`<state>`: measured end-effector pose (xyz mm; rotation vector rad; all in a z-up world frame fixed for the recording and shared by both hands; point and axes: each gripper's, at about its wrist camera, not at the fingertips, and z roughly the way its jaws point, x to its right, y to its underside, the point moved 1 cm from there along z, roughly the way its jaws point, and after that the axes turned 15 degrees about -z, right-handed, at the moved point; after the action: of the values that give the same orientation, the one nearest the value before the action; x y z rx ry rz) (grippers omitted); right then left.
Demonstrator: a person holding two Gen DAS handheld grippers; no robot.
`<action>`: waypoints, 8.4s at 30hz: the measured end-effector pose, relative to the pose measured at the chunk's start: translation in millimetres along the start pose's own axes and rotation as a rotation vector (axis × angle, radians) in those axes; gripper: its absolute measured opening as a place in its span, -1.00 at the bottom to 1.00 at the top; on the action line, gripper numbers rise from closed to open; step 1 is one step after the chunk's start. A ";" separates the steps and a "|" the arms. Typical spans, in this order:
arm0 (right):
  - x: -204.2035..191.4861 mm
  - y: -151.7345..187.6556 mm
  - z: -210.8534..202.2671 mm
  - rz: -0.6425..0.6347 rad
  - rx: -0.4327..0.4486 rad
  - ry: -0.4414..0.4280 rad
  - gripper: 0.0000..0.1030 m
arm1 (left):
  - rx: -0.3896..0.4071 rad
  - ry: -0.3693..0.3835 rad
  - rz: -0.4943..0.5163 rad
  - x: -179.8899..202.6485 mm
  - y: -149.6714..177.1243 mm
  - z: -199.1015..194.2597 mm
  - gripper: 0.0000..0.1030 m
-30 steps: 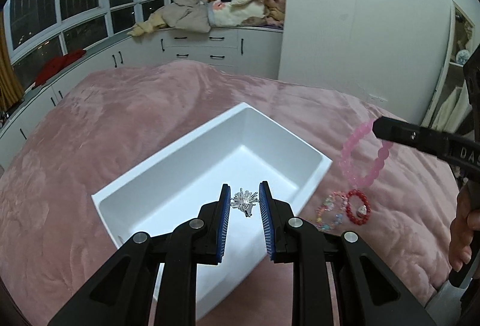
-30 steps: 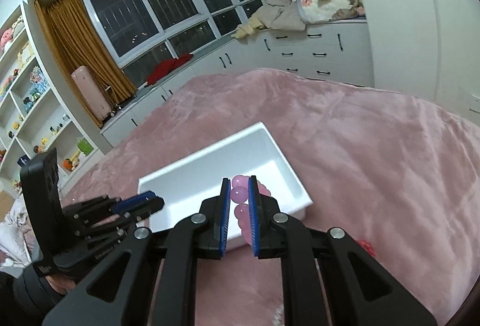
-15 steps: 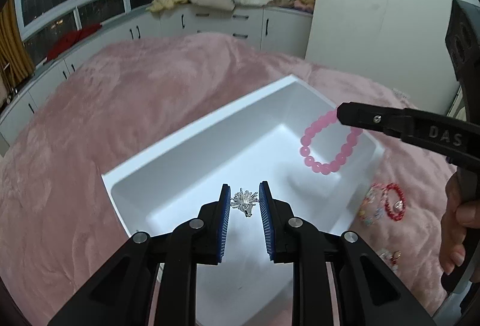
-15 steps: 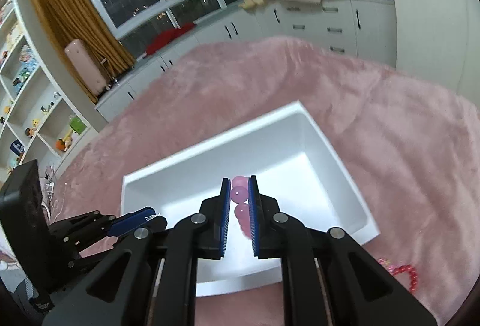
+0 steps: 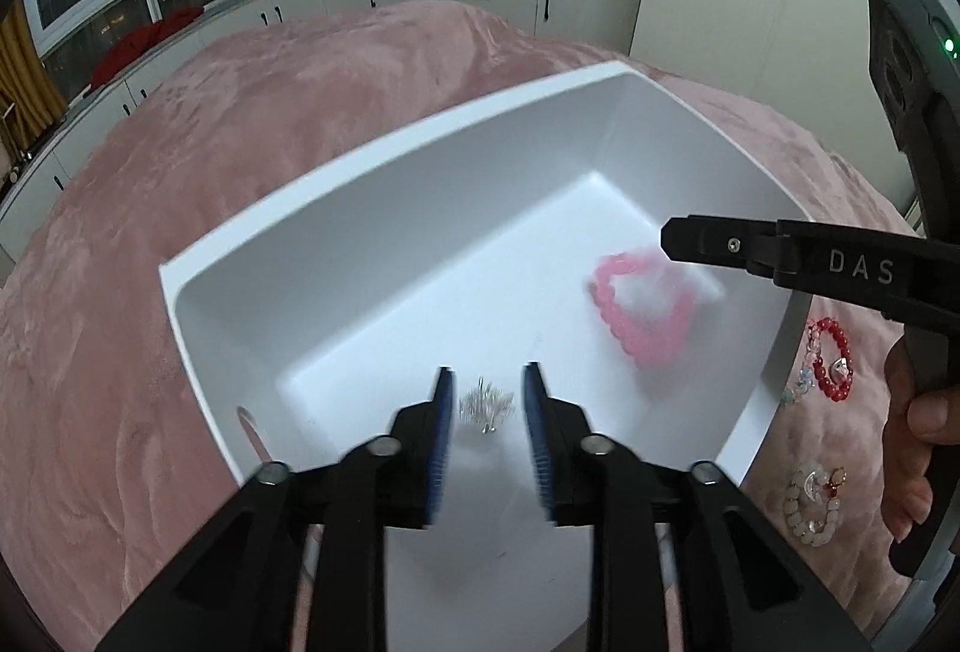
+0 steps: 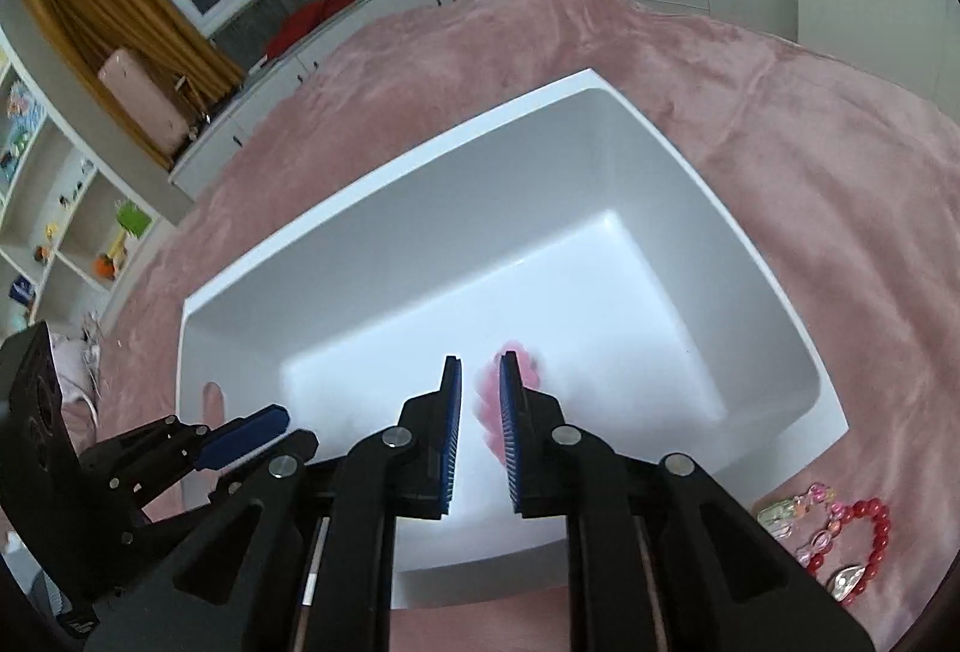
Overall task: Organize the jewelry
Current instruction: 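Carry both items into the white box and open both tools, then grasp the white bead bracelet with the left tool while the right tool grasps the red bead bracelet, then carry both bracelets into the white box and open both tools, then move both tools back to the remaining silver charms on the bed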
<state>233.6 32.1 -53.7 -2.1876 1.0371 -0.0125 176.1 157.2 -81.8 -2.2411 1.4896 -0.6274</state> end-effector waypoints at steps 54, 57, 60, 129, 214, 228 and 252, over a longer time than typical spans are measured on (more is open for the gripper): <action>114.8 160.1 -167.4 0.113 0.143 0.293 0.71 | -0.105 0.301 0.359 190.2 155.9 -1.4 0.79; 124.0 163.6 -161.0 0.172 0.127 0.264 0.66 | -0.104 0.290 0.360 193.6 158.7 5.1 0.72; 130.7 164.2 -155.9 0.203 0.124 0.239 0.61 | -0.091 0.247 0.360 195.2 160.9 14.1 0.70; 110.1 147.7 -151.1 0.157 0.317 0.069 -0.80 | -0.090 0.229 0.293 161.9 136.6 -8.8 -0.71; -44.3 24.2 -3.2 -0.124 0.099 0.015 -0.61 | 0.005 0.046 0.040 -17.9 4.9 -22.9 -0.42; 9.1 36.1 -73.2 0.012 0.281 0.107 0.91 | 0.104 0.183 0.035 3.0 6.2 -57.3 0.76; 88.1 129.8 -163.0 0.133 0.276 0.322 0.91 | -0.050 0.404 0.279 130.2 98.5 -56.7 0.81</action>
<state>158.4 -180.4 -33.3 -1.8991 1.2736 -0.4347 114.1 -3.4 -67.2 -1.9637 1.9847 -1.0022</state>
